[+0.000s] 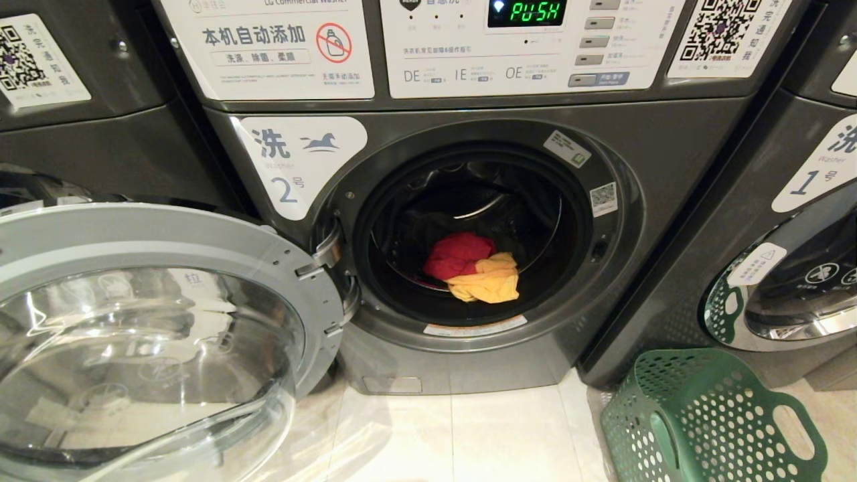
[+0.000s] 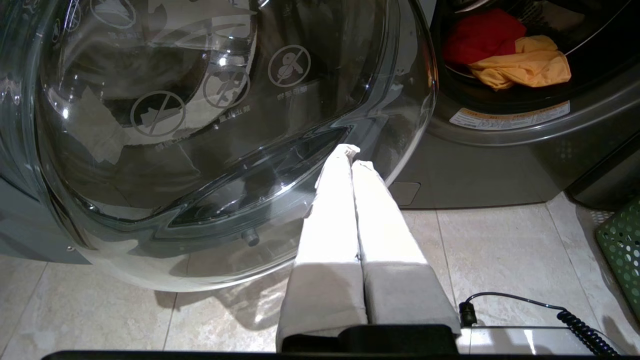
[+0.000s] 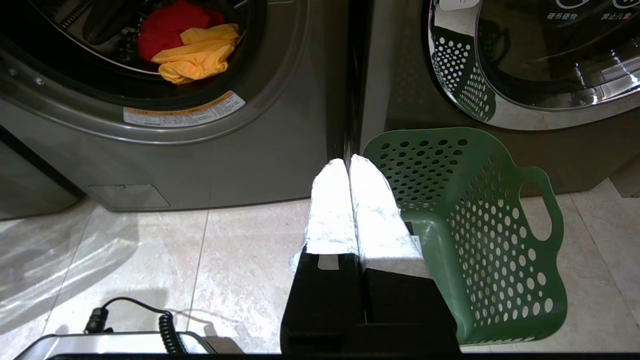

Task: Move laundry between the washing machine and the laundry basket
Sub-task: Pick a cloth and place it into the basket

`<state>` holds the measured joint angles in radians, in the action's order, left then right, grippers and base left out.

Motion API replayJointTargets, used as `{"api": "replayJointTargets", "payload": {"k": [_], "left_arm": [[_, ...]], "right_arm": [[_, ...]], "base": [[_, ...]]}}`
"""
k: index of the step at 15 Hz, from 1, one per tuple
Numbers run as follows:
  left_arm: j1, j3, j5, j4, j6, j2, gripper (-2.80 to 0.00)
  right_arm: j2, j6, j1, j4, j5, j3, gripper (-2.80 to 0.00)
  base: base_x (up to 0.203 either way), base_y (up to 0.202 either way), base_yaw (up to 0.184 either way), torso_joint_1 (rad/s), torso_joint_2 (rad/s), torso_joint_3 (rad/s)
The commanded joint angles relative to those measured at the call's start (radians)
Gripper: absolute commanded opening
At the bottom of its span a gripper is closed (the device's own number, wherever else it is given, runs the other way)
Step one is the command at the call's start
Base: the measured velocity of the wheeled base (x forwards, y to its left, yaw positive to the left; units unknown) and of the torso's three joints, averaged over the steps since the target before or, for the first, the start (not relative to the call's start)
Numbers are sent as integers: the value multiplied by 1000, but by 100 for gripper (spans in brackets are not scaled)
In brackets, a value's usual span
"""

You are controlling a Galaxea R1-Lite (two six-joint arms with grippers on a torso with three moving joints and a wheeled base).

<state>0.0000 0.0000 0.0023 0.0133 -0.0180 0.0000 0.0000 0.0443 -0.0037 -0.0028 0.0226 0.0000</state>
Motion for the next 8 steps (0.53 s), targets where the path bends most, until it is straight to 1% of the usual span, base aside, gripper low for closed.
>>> {"api": "replayJointTargets", "payload": {"k": [1,8], "left_arm": [[0,0,-1,0,0,2,-280],[0,0,-1,0,0,2,-280]], "right_arm": [[2,0,-1,0,-1,0,-280],[2,0,-1,0,-1,0,-280]], "base": [[0,0,0,0,0,0],[0,0,0,0,0,0]]}}
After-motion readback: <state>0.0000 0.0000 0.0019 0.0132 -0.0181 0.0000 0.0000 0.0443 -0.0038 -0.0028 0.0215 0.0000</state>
